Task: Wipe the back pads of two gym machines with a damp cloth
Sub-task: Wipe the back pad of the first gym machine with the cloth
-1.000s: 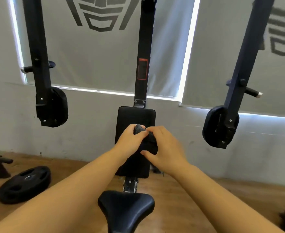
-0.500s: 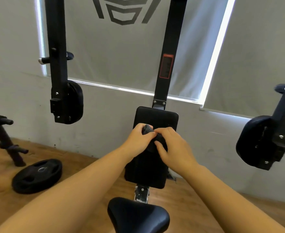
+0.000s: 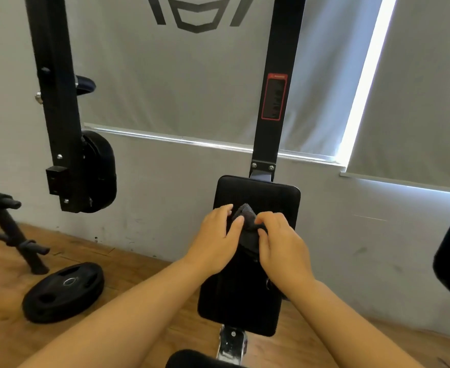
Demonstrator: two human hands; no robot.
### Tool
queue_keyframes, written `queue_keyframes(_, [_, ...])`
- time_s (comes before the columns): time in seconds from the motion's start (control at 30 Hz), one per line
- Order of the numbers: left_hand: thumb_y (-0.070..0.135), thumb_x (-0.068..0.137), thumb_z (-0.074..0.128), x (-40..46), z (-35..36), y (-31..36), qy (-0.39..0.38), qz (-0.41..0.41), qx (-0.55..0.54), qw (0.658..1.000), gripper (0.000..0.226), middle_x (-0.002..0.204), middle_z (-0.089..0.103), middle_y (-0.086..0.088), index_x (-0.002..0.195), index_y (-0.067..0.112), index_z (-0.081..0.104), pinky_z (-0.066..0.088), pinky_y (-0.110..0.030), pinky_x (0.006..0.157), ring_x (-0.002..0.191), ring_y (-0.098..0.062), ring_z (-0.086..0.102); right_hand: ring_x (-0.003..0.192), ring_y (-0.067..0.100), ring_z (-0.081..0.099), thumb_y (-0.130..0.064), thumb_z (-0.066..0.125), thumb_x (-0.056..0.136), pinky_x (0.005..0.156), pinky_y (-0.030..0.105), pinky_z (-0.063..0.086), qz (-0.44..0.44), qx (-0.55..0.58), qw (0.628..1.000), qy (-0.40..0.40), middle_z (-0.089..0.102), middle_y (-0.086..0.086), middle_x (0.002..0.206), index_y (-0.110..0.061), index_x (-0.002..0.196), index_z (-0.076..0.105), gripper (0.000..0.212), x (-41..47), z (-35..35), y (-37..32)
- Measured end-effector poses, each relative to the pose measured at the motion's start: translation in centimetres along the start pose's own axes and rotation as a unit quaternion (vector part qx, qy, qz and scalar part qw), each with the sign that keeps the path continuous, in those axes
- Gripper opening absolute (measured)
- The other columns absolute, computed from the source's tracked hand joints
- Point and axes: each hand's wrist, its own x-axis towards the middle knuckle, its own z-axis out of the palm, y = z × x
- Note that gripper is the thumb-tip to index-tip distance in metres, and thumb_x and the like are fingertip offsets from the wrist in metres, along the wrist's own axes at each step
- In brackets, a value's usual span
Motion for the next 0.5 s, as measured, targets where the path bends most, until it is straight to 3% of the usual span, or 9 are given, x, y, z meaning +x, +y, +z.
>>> queue_keyframes(0.1, [0.036, 0.102, 0.034, 3.7, 1.7, -3.4, 0.016, 0.058, 0.119, 0.991, 0.051, 0.153, 0.026, 0.006, 0.149, 0.022, 0.022, 0.018, -0.020, 0.110, 0.140, -0.007, 0.022, 0.065, 0.009, 0.052, -0.005, 0.068, 0.083, 0.052, 0.011, 0.037, 0.002, -0.019, 1.000, 0.013, 0.061, 0.002, 0.094, -0.014, 0.104, 0.065, 0.024, 3.1, 3.7, 4.0])
queue_keyframes(0.27, [0.048, 0.100, 0.026, 10.0, 6.0, -10.1, -0.011, 0.072, 0.316, 0.946, 0.067, 0.158, -0.014, 0.002, 0.151, 0.020, -0.005, 0.000, -0.031, 0.119, 0.143, -0.013, -0.016, 0.062, 0.012, 0.055, -0.002, 0.071, 0.078, 0.047, 0.018, 0.044, 0.004, -0.016, 0.999, 0.049, 0.061, 0.005, 0.096, -0.011, 0.106, 0.065, 0.030, 8.8, 9.9, 10.1])
queue_keyframes(0.37, [0.059, 0.092, 0.031, 12.4, 9.3, -14.4, -0.032, 0.092, 0.400, 0.911, 0.079, 0.157, 0.012, -0.016, 0.150, 0.008, 0.017, 0.019, -0.045, 0.115, 0.144, -0.029, 0.008, 0.063, 0.015, 0.057, -0.002, 0.072, 0.078, 0.047, 0.021, 0.046, 0.000, -0.028, 0.998, 0.048, 0.061, 0.008, 0.098, -0.010, 0.108, 0.064, 0.032, 11.8, 13.5, 12.9])
queue_keyframes(0.5, [0.069, 0.086, 0.036, 14.9, 13.2, -18.4, -0.028, 0.151, 0.423, 0.893, 0.089, 0.156, 0.017, -0.018, 0.151, 0.011, 0.018, 0.018, -0.049, 0.108, 0.143, -0.035, 0.015, 0.072, 0.022, 0.061, -0.001, 0.075, 0.072, 0.053, 0.027, 0.049, -0.050, -0.078, 0.994, 0.065, 0.062, 0.012, 0.099, -0.009, 0.109, 0.065, 0.039, 15.3, 16.8, 14.8])
